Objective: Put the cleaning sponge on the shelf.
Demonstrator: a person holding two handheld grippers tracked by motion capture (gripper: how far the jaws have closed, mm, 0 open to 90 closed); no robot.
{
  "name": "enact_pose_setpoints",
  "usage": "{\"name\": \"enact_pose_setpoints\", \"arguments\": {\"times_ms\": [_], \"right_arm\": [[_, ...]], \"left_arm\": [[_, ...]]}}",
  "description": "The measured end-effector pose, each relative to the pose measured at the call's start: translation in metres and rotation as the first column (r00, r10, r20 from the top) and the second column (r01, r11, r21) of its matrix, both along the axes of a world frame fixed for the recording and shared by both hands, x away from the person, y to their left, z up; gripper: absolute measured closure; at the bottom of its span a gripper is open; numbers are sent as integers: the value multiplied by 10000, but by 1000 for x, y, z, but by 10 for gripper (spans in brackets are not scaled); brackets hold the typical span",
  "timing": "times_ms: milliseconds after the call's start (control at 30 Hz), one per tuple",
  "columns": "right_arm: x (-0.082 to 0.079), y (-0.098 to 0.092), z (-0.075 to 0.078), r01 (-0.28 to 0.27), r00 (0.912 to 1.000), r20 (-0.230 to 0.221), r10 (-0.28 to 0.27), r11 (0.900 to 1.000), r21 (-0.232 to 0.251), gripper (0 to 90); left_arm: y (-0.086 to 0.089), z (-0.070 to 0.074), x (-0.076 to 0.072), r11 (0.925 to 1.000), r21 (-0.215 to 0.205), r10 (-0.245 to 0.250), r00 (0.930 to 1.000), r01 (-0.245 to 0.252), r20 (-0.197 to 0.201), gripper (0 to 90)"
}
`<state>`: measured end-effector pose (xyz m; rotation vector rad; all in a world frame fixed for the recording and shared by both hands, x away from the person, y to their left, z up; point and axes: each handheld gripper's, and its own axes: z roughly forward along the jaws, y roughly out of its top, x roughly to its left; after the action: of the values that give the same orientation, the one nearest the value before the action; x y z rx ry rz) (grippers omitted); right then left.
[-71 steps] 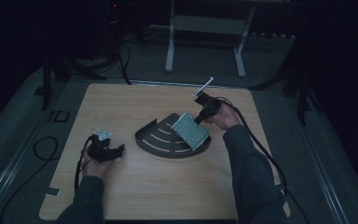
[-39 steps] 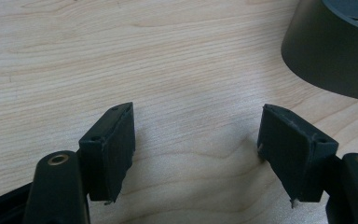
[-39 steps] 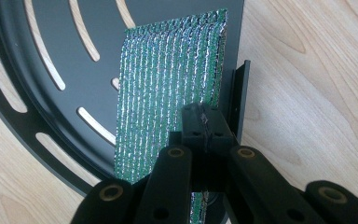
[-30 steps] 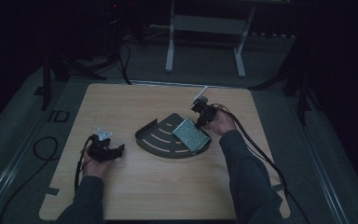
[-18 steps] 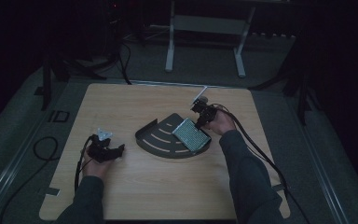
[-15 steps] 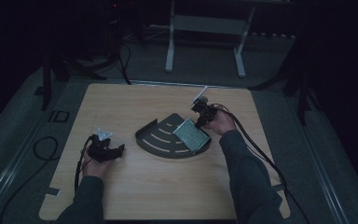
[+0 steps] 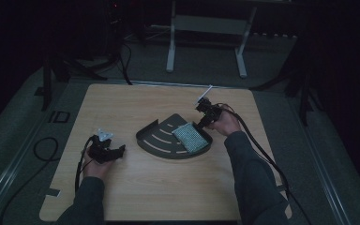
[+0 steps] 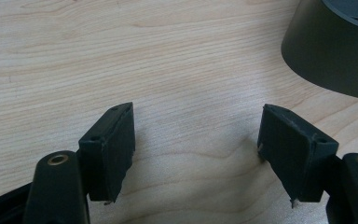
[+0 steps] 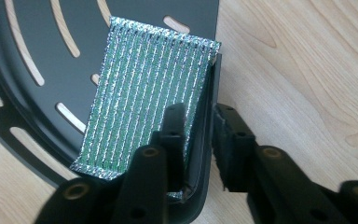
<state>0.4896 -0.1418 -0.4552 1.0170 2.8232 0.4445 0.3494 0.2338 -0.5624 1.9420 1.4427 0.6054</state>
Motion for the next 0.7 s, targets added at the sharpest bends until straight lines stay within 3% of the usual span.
{"name": "enact_pose_setpoints", "arguments": {"times_ms": [300,700], "right_arm": [[-9,-20,0,212,9997,117,-215,9994,285,564],[-37,-51,-5,582,9908,1209,-608,9980,252,365]], "left_arm": [[0,0,0,10000,6,-3,10000,3,1,280],[0,0,0,10000,4,-15,10000,15,15,277]]}}
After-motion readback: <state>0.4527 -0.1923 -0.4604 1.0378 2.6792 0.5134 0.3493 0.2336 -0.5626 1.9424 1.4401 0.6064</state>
